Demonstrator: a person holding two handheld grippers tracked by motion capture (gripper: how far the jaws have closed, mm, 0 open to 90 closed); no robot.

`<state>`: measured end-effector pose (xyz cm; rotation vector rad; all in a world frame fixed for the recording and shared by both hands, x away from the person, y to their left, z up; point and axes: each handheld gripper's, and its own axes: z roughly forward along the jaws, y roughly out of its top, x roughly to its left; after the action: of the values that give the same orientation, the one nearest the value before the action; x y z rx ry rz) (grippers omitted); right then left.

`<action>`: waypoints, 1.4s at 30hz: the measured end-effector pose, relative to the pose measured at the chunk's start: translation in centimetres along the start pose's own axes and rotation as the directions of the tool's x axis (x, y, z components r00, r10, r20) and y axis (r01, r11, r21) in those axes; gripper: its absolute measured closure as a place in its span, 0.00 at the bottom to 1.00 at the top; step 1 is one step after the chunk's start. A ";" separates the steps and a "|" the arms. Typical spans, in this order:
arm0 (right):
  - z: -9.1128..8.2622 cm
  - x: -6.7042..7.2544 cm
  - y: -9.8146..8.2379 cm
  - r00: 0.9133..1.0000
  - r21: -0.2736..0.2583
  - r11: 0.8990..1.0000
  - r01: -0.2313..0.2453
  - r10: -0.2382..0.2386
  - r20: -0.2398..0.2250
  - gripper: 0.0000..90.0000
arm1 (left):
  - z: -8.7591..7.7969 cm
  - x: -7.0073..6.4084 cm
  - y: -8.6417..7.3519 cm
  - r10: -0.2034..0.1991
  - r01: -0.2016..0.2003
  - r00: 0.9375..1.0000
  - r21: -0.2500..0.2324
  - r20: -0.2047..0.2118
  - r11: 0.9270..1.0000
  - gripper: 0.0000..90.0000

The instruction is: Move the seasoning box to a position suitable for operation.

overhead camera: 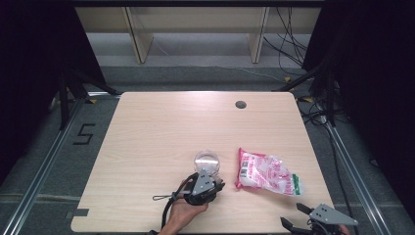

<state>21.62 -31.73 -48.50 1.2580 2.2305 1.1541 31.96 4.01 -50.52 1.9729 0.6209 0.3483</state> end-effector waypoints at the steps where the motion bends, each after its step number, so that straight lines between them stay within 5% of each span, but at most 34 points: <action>1: 0.1 -0.1 0.0 1.000 -0.004 1.000 0.007 -0.007 0.006 0.29 | -0.5 0.1 -0.2 0.003 -0.003 1.000 0.006 -0.004 1.000 0.91; 10: 0.2 -0.2 0.0 1.000 -0.013 1.000 0.027 -0.027 0.010 0.29 | -4.1 1.3 -1.6 0.031 -0.030 0.999 0.023 -0.039 0.999 0.93; 12: 0.2 0.0 0.0 1.000 -0.005 1.000 -0.001 0.001 0.007 0.29 | -4.1 1.5 -1.6 0.054 -0.054 0.998 0.024 -0.036 0.998 0.93; 19: 0.2 -0.3 0.0 1.000 -0.015 1.000 0.024 -0.024 0.002 0.29 | -4.3 2.0 -1.7 0.042 -0.041 0.999 0.034 -0.019 0.999 0.93; 26: 0.2 -0.2 0.0 1.000 -0.012 1.000 0.025 -0.025 0.004 0.29 | -5.2 3.3 -2.1 0.026 -0.024 0.998 0.030 -0.061 0.999 0.96; 28: 0.2 -0.2 0.0 1.000 -0.011 1.000 0.027 -0.027 0.003 0.29 | -5.7 4.1 -2.2 0.027 -0.023 0.990 0.032 -0.138 0.999 0.99; 29: 0.2 -0.2 0.0 1.000 -0.012 1.000 0.026 -0.026 0.003 0.29 | -5.9 4.7 -2.4 -0.004 0.006 0.989 0.016 -0.148 1.000 0.99; 31: 0.2 -0.1 0.0 1.000 -0.007 1.000 0.010 -0.010 0.007 0.29 | -6.4 5.5 -2.4 -0.030 0.032 0.990 0.010 -0.140 0.999 0.97; 34: 0.2 -0.1 0.0 1.000 -0.010 1.000 0.011 -0.011 0.005 0.29 | -6.6 4.8 -2.0 -0.047 0.047 0.993 -0.007 -0.111 0.999 0.88; 42: 0.3 -0.1 0.0 1.000 -0.005 1.000 0.028 -0.028 -0.004 0.28 | -3.6 2.8 -0.7 -0.050 0.050 0.997 -0.002 -0.051 0.999 0.81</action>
<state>21.87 -31.67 -48.75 1.2198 2.2392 1.1522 32.29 8.49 -49.57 1.9495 0.7013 0.3688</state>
